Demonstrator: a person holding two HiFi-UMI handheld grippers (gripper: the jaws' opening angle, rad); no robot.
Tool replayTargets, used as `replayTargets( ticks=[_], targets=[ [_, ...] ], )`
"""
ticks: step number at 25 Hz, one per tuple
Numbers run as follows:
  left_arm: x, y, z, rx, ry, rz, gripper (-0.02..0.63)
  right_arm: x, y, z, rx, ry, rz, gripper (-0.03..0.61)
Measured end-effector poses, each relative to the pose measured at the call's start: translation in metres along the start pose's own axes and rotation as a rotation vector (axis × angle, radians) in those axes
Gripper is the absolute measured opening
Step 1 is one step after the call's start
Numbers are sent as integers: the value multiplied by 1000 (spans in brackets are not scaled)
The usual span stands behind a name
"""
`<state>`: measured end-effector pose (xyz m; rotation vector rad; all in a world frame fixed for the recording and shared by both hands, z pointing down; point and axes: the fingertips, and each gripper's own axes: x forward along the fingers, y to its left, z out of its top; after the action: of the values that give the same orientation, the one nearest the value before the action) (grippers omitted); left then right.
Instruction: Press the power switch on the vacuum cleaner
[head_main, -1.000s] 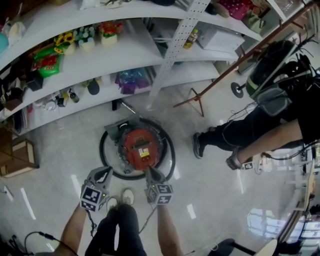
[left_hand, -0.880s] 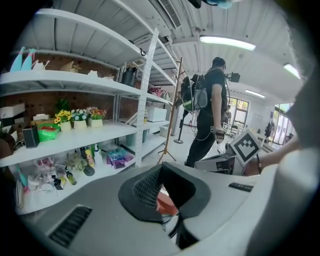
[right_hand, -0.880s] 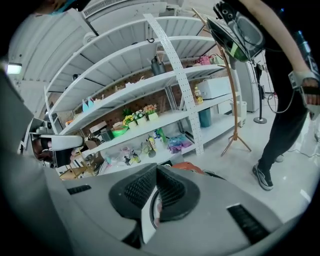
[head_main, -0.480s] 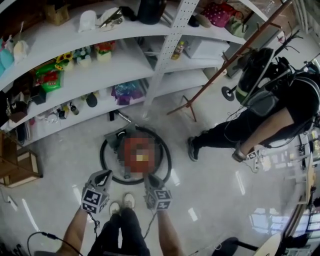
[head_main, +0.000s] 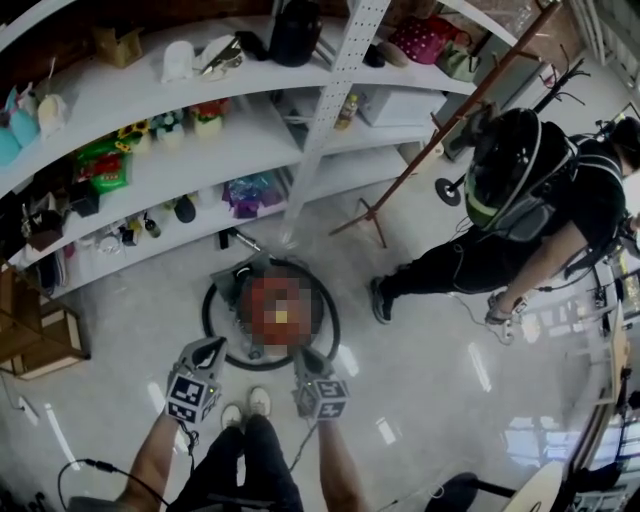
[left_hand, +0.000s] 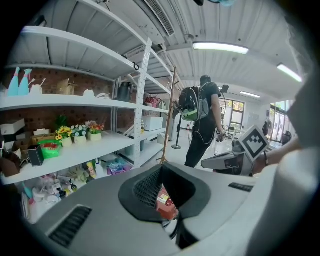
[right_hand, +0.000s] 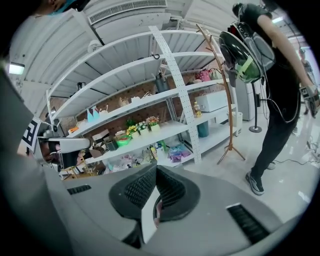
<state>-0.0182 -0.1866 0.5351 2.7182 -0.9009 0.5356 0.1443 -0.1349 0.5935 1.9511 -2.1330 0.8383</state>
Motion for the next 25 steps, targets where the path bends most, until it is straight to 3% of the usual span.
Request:
replayTargets(
  ticks=[25],
  targets=[
    [-39,-7,59,47,-61,-2,6,-56,24,48,-15,-41,-55,11]
  ],
)
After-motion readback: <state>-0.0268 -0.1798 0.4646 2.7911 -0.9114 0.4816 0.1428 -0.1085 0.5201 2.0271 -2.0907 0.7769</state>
